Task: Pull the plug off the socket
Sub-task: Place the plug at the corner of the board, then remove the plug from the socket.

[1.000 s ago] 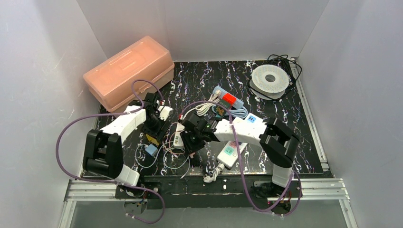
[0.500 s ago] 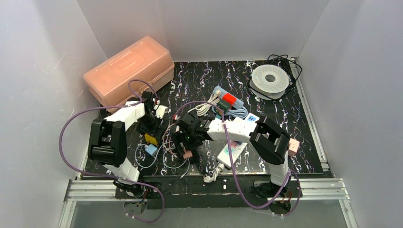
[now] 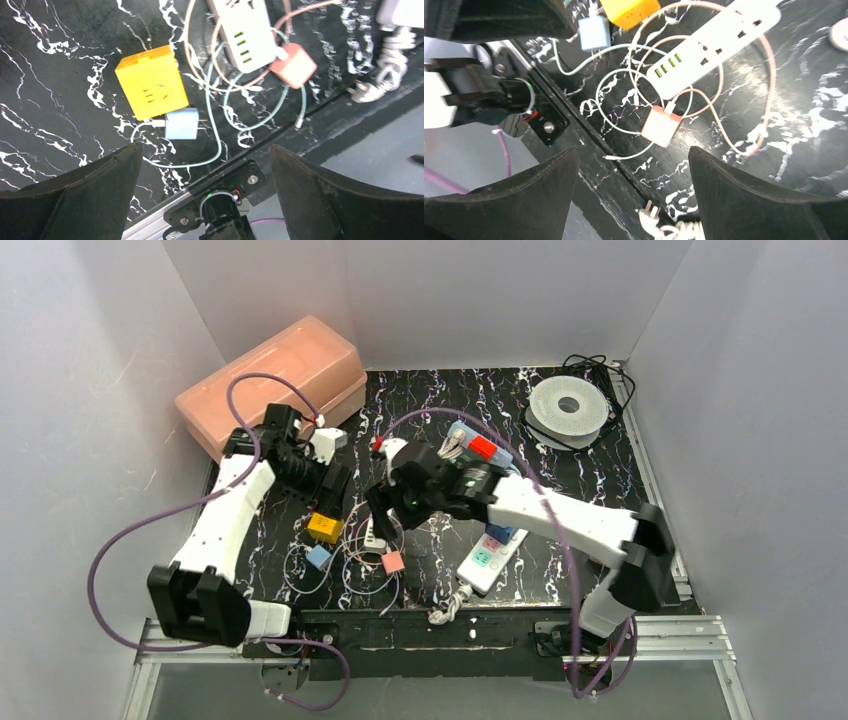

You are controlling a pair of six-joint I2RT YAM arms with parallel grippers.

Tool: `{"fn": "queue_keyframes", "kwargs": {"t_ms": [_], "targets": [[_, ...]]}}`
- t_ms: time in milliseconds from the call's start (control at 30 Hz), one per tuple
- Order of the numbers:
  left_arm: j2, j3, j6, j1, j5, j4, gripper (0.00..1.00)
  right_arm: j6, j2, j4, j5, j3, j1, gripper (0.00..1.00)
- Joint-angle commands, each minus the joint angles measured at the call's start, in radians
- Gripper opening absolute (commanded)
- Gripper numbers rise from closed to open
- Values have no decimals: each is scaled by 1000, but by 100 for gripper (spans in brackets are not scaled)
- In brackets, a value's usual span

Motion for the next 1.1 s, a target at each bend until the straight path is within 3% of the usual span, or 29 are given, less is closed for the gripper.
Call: {"fn": "queue_keyframes", "kwargs": {"t_ms": [0, 333, 433, 667, 1067], "targets": [[-118, 100, 60, 6, 139, -296, 98, -45, -235, -71, 138, -27, 5, 88], [-221, 198, -28, 6, 301, -373, 98, 53, -845, -5, 476, -548, -42, 89], [-224, 209, -70, 5, 336, -377, 98, 86, -951, 11, 512, -650, -75, 89], [-245, 241, -110, 3, 364, -376, 98, 131, -904, 46, 577, -774, -151, 90], [-269, 259, -112, 3, 362, -390, 98, -33, -772, 332, 545, -904, -280, 91]]}}
